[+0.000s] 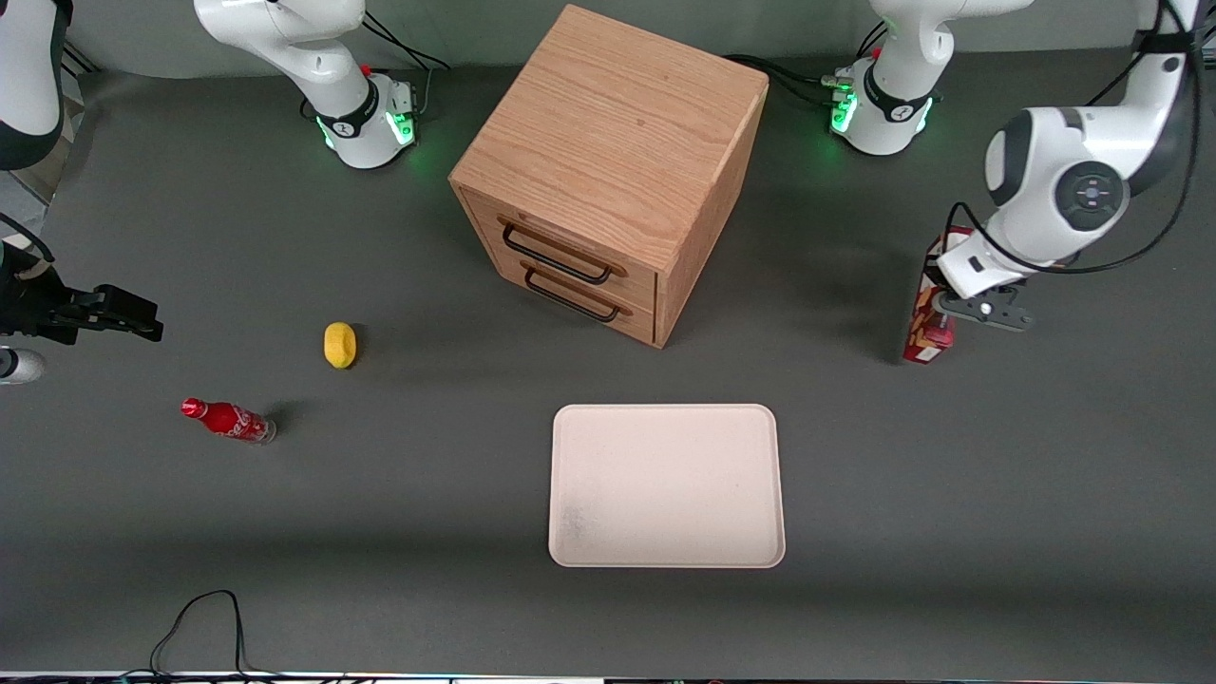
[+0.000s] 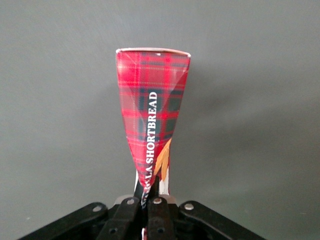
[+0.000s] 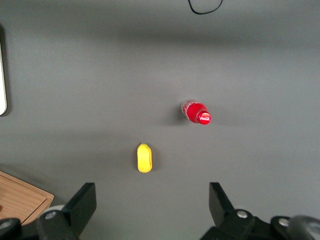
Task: Place red cookie box on tray
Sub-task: 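Lift the box with the left gripper and carry it toward the tray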
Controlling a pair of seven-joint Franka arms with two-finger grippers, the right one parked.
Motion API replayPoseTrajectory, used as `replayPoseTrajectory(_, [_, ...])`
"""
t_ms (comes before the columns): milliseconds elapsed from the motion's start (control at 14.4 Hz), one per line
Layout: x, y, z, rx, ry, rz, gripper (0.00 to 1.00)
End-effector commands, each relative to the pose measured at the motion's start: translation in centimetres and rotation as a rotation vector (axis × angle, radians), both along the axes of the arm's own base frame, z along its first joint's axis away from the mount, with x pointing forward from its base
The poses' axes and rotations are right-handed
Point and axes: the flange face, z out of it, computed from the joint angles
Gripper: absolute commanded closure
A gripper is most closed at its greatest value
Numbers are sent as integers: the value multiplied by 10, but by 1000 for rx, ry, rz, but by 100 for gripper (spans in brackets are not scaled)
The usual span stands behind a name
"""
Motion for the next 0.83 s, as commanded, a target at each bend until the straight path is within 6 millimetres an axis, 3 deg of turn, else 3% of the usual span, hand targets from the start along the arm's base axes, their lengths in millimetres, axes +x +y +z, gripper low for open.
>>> replayPoseTrajectory(0, [51,-17,49,-45,22,36,100])
replayPoseTrajectory(208, [109,-46,102,-39,8,93,100])
replayPoseTrajectory(347, [144,-68,119,-48,1,128,100])
replayPoseTrajectory(556, [178,-115,122,-82,-14,227,100])
replayPoseTrajectory(764, [202,-180,93,-77,-9,322,100])
